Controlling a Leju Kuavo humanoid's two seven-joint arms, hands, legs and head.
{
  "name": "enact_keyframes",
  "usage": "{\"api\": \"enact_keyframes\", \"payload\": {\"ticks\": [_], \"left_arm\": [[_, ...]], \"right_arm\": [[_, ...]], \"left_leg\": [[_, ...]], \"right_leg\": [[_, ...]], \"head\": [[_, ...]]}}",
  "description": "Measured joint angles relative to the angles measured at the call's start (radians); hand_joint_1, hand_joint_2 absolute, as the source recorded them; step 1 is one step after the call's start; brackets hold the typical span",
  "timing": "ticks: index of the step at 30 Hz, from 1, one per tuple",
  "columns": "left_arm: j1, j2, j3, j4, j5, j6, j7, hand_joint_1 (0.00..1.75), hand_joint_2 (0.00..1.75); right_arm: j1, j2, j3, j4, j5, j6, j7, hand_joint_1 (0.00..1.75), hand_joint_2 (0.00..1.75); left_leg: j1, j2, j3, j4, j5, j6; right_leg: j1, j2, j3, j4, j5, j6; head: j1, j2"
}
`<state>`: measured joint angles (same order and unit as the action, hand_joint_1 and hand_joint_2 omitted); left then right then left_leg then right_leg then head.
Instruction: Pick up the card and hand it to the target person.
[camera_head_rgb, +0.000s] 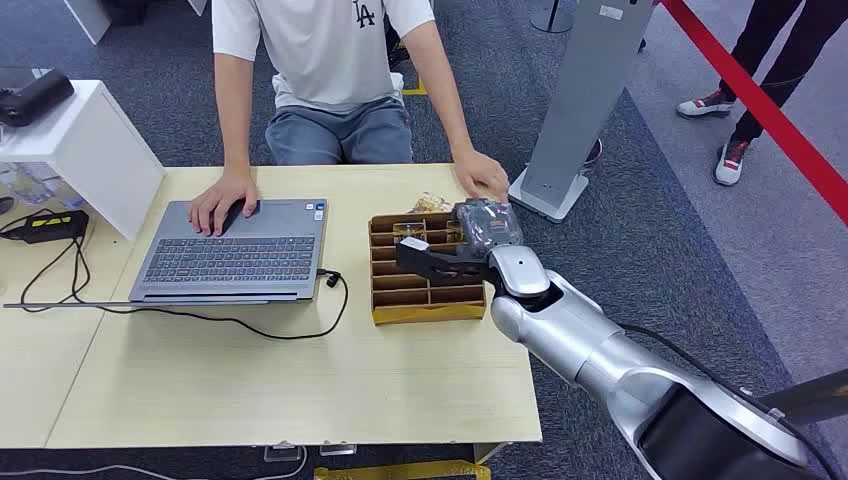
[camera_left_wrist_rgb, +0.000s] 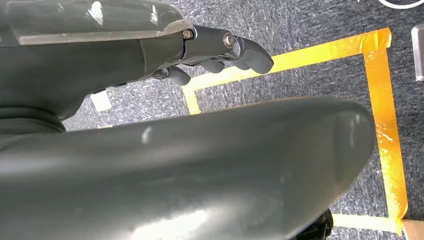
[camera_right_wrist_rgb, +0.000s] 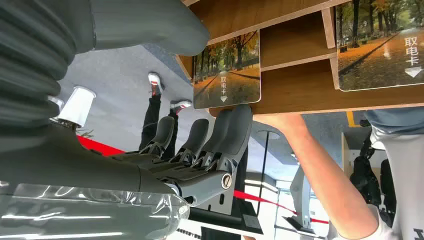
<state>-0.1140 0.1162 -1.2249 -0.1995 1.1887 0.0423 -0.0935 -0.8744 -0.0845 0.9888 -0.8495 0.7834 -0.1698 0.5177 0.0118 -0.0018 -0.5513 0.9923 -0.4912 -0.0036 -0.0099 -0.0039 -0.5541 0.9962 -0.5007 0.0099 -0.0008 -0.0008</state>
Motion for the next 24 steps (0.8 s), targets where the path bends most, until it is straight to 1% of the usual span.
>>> {"api": "enact_keyframes", "payload": {"ticks": [5,10,22,24], "left_arm": [[0.0,0.0,0.0,0.0,0.0,0.0,0.0,0.0,0.0],[0.0,0.0,0.0,0.0,0.003,0.001,0.0,0.0,0.0],[0.0,0.0,0.0,0.0,0.003,0.002,0.0,0.0,0.0],[0.0,0.0,0.0,0.0,0.003,0.002,-0.001,0.0,0.0]], "right_arm": [[-0.001,0.0,0.0,0.006,-0.005,-0.007,0.004,0.69,1.75],[-0.004,-0.001,0.0,0.01,-0.01,-0.014,0.013,0.69,1.75],[-0.013,-0.008,0.0,0.011,-0.011,-0.014,0.019,0.82,1.75],[-0.013,-0.009,0.0,0.011,-0.011,-0.014,0.018,0.82,1.75]], "left_leg": [[0.0,0.0,0.0,0.0,0.0,0.0],[0.0,0.0,0.0,0.0,0.0,0.0],[0.0,0.0,0.0,0.0,0.0,0.0],[0.0,0.0,0.0,0.0,0.0,0.0]], "right_leg": [[0.0,0.0,0.0,0.0,0.0,0.0],[0.0,0.0,0.0,0.0,0.0,0.0],[0.0,0.0,0.0,0.0,0.0,0.0],[0.0,0.0,0.0,0.0,0.0,0.0]], "head": [[0.0,0.0],[0.0,0.0],[0.0,0.0],[0.0,0.0]]}}
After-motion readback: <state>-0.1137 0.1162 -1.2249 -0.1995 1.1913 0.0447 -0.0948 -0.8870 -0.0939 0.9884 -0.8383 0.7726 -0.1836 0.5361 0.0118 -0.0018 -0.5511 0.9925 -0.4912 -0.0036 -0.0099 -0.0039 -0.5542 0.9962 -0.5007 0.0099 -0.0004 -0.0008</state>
